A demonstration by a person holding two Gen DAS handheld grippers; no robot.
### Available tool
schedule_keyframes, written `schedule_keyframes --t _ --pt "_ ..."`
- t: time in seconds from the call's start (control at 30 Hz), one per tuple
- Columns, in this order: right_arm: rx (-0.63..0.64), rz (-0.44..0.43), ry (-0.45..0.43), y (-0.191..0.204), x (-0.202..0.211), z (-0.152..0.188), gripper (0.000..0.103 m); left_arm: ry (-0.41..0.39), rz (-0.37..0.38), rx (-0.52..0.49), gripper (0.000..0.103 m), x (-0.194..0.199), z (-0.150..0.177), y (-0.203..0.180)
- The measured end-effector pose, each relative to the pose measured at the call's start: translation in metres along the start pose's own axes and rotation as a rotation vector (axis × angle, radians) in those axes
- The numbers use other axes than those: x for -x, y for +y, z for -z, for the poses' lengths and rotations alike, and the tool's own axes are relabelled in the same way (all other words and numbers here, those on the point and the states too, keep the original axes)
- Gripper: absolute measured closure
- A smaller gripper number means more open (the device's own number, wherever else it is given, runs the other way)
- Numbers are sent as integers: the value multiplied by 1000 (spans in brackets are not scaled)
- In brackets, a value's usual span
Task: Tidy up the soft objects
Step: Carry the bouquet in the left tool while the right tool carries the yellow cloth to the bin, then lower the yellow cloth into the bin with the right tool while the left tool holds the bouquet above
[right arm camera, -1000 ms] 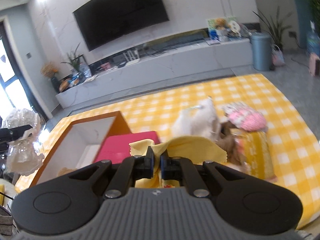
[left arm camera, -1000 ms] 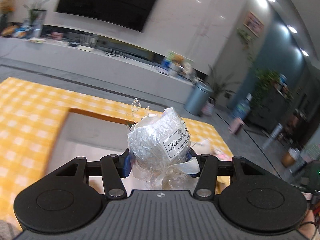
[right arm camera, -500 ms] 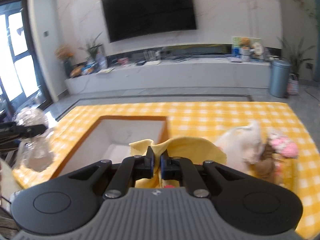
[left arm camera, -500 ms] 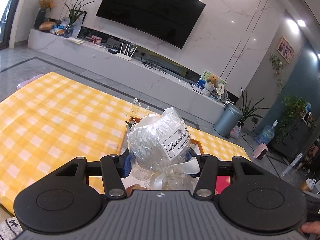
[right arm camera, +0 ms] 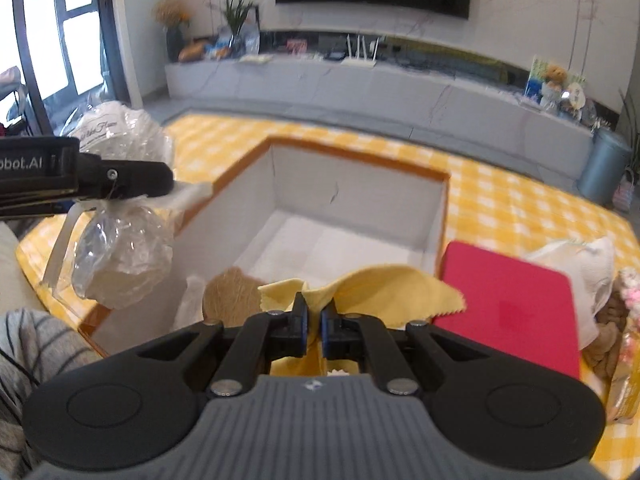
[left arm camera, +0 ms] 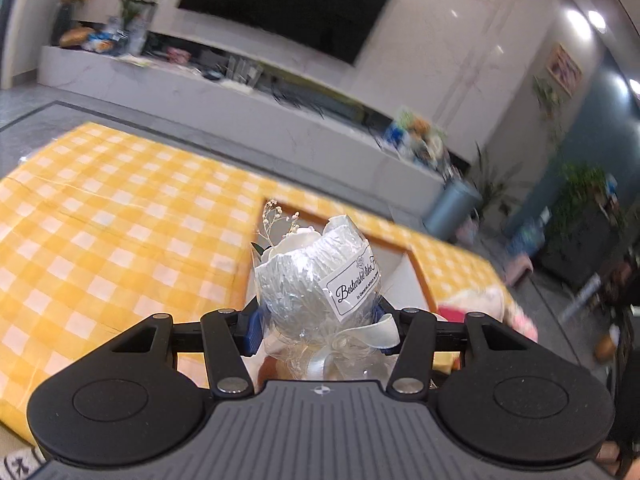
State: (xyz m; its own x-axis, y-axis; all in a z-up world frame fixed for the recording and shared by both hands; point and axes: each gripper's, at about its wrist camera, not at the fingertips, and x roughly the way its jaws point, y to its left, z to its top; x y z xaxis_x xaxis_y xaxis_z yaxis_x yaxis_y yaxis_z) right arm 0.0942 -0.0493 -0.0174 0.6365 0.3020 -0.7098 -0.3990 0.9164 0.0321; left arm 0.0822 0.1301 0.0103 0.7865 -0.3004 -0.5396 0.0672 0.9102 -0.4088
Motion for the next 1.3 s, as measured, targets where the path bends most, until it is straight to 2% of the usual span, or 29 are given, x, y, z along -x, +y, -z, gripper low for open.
schedule_keyframes --t 0.1,0.27,0.43,0.53,0.63,0.83,0.9,0.93,0.97,1.07,1.2,1.3 --pt "-9 21 32 -1 -13 3 99 33 38 32 44 -7 3 7" --pt "45 106 123 7 -38 9 99 46 31 1 44 -9 6 4" --pt "176 71 234 16 -46 19 98 73 36 -11 44 -15 6 3" --pt "135 35 245 10 -43 19 98 87 16 -31 44 -18 7 -1" --pt "95 -11 260 6 -42 15 91 92 14 -46 44 -19 8 -5" --pt "35 -91 255 6 -29 6 48 98 26 -54 44 -20 8 -9" --pt "59 -140 244 10 -20 6 24 101 32 -50 44 -22 8 -9" --pt "74 -108 227 12 -15 6 10 103 35 -46 44 -23 9 -9" --pt "100 -63 208 14 -11 5 4 105 39 -41 44 -24 9 -10" --pt "172 20 163 14 -1 6 3 115 75 -9 44 -27 9 -9" --pt "101 -40 110 -3 16 5 3 132 123 6 44 -31 10 -15" --pt "96 26 61 -14 27 5 3 130 106 -3 44 -36 13 -24"
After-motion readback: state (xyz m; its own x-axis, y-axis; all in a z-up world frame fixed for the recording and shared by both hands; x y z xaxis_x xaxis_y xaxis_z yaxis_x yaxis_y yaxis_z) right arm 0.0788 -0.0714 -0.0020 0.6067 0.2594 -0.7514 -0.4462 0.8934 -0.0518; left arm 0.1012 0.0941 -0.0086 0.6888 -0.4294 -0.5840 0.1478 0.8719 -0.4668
